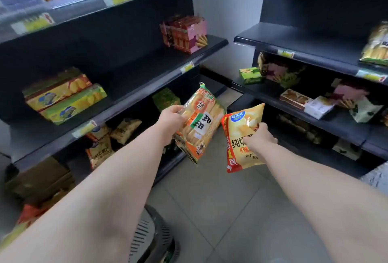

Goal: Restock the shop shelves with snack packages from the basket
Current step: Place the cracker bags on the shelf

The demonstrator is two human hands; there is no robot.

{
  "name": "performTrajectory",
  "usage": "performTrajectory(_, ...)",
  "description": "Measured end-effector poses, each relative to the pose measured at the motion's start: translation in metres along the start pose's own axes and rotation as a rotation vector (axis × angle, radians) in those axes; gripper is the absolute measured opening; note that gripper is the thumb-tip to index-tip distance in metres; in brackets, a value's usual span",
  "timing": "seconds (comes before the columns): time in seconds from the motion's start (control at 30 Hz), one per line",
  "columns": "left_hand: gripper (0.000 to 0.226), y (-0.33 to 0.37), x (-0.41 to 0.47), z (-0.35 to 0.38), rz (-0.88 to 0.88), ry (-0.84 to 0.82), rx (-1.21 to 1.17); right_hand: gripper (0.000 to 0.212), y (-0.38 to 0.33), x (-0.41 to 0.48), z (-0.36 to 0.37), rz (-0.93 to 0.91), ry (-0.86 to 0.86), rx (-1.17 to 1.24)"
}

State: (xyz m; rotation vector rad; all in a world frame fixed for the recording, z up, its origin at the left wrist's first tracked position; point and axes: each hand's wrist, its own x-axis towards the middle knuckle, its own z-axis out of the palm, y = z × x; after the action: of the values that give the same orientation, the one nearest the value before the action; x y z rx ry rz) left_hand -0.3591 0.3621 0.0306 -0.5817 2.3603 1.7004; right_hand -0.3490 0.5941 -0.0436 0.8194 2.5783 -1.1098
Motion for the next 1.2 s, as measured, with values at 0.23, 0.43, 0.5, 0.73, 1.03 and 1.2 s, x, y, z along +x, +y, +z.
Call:
performTrajectory(0.23, 0.017, 0.072, 0.031, 0.151, 0.116, -0.056, 0.197, 0.056, 0.062, 0.077, -0.107, 0.159, 0.153, 0.001)
performTrajectory(0.43, 0.013, 0.125, 0.049, 0.276, 0.251, -0.131, 0.228, 0.050, 0.114, 0.131, -0.199, 0.249, 0.277, 0.022)
performTrajectory(0.5, 0.012, 0.141, 0.052, 0.315, 0.283, -0.156, 0.226, 0.047, 0.134, 0.144, -0.226, 0.285, 0.326, 0.042)
performTrajectory(0.73, 0.021, 0.199, 0.069, 0.424, 0.436, -0.240, 0.327, 0.050, 0.179, 0.178, -0.287, 0.406, 0.423, 0.225)
performTrajectory(1.03, 0.037, 0.293, 0.127, 0.532, 0.981, -0.328, 0.967, 0.064, 0.172, 0.272, -0.330, 0.394, 0.292, 0.380)
performTrajectory(1.2, 0.036, 0.346, 0.163, 0.586, 1.192, -0.360, 1.148, 0.054, 0.146, 0.320, -0.349, 0.361, 0.283, 0.503)
